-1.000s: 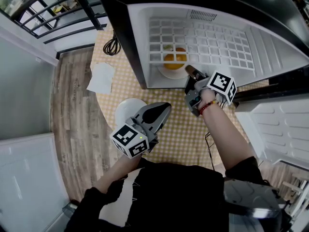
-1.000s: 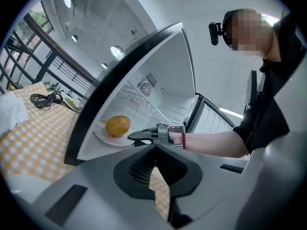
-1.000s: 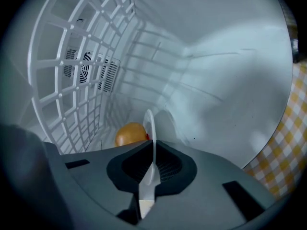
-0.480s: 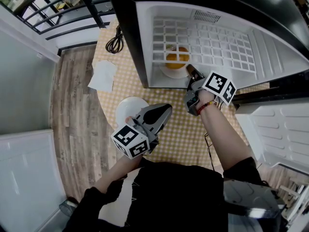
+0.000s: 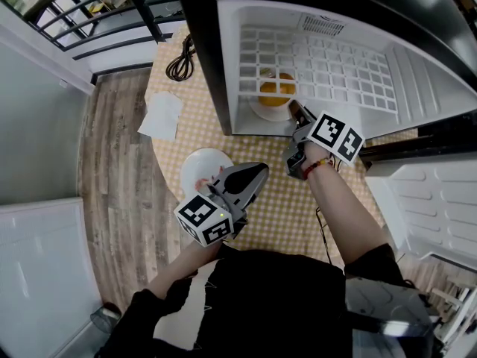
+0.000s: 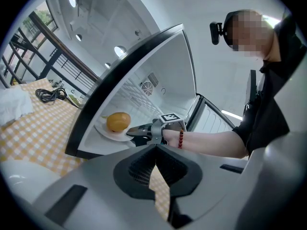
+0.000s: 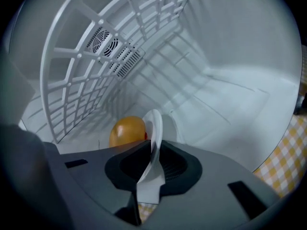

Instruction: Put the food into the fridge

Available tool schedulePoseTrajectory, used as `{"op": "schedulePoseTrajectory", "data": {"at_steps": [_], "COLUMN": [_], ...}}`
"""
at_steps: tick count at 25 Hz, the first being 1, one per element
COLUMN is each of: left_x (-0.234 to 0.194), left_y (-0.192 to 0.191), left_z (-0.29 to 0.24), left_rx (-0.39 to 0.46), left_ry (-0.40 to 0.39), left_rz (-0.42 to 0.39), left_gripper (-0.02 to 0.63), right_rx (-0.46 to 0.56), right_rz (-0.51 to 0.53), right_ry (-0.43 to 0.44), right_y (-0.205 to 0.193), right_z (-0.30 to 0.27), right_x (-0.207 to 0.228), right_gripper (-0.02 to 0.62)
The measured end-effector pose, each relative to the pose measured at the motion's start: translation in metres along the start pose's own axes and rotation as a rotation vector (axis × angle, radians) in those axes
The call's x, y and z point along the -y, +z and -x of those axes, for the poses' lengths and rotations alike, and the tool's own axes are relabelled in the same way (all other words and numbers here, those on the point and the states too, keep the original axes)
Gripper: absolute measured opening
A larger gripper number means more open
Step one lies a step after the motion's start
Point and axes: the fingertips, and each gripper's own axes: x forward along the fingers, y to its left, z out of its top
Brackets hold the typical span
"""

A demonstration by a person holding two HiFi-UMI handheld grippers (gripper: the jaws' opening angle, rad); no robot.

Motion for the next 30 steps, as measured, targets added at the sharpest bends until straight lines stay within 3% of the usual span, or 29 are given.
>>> {"op": "schedulePoseTrajectory", "data": {"at_steps": [7,30], "left_x": [0.0017,-0.0002], "left_y": [-0.0017,-0.0033], "left_z": [0.0007,0.0067], "left_rx": [0.001,0.013], "left_ry": [0.002,0.010], "left_rz": [0.002,0.017], "left_gripper": [0.012,0.012], "right_rx": [-0.032,-0.051], "right_rz": [0.129,0.273], "right_ry": [-0.044,-0.164], "right_y": [-0.0006,-0.0023], "right_z": [-0.0019,-0.0056], "right_x": [0.0012,0.0080], "right_gripper": [0.075,0.121]}}
